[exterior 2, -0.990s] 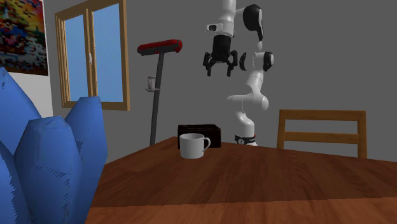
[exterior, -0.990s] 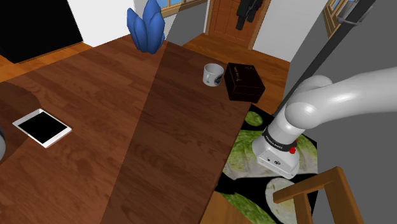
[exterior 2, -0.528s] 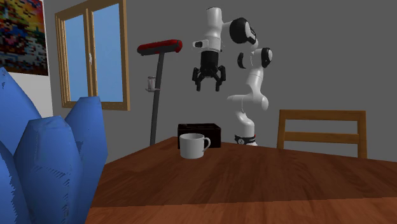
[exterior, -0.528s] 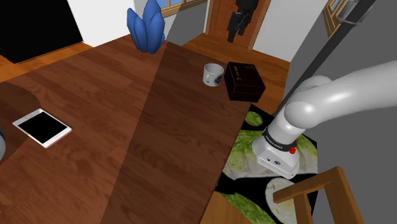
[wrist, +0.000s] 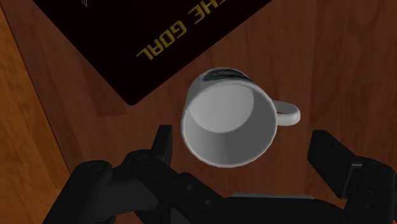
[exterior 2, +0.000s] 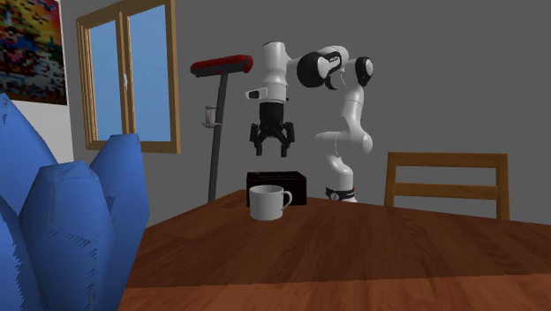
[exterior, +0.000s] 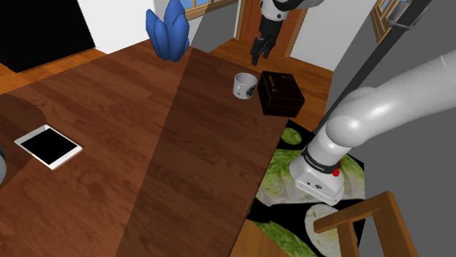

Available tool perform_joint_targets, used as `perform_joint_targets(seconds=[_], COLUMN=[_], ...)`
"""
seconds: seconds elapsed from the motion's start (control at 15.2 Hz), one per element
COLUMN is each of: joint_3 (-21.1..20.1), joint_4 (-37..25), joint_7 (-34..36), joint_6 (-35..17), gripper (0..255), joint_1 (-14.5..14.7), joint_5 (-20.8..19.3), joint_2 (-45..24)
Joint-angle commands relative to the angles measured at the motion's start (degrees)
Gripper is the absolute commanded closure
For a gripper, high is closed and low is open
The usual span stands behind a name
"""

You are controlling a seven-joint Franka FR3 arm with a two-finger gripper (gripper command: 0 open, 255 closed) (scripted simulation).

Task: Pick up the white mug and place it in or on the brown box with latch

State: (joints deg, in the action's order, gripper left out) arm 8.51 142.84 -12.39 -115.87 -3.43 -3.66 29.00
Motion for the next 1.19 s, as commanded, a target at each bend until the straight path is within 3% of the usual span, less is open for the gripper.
perform_joint_targets(seconds=[0.0, 0.4, 0.86, 1.12], joint_3=[1.65, 5.18, 5.46, 5.48], joint_4=[0.18, -0.58, 1.81, 1.98], joint_7=[-1.52, -5.64, -6.48, -6.56], joint_6=[-3.88, -13.27, -19.29, -19.79], gripper=[0, 0, 0, 0], joint_1=[-0.29, -0.21, 0.15, 0.19], joint_5=[0.33, 3.26, 4.37, 4.49], joint_2=[-3.93, -15.24, -18.97, -19.31])
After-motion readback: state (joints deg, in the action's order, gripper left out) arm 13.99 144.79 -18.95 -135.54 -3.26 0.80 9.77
